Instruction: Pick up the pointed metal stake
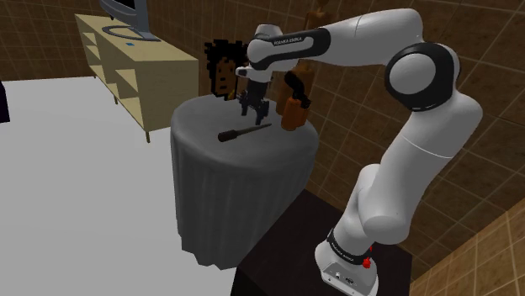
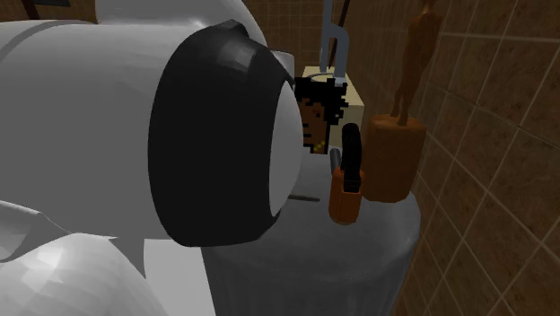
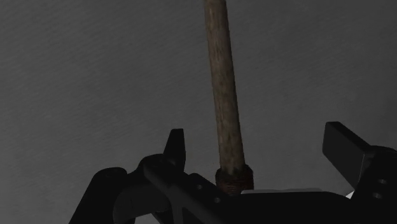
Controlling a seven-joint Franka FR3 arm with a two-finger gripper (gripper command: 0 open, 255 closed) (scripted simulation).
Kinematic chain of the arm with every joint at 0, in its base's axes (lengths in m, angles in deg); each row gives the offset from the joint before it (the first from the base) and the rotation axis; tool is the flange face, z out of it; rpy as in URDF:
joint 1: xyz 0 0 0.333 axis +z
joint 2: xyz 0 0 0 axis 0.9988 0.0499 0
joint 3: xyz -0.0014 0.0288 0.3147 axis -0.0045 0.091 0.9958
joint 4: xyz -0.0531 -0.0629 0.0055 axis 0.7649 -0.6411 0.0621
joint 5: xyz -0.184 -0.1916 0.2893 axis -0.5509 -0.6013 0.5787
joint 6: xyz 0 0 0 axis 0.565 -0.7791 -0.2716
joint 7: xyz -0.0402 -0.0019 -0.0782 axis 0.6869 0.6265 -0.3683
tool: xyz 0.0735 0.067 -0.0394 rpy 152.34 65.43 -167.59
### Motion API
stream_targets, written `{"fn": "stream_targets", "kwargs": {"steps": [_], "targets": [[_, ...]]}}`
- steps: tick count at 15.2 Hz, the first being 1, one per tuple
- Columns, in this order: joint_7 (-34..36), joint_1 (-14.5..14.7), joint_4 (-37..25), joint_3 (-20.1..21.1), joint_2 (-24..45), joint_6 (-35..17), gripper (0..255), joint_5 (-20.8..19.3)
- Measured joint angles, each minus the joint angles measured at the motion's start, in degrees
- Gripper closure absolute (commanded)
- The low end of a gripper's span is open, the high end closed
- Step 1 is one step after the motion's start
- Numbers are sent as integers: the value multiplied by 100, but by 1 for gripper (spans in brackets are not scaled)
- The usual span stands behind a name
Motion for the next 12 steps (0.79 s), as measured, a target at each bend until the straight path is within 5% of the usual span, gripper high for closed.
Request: {"fn": "stream_targets", "kwargs": {"steps": [9, 10, 12], "targets": [[-529, 13, 220, 7, 437, -546, 0, 253], [-539, 12, 241, 7, 449, -577, 255, 261], [-546, 11, 260, 7, 459, -605, 255, 267]]}}
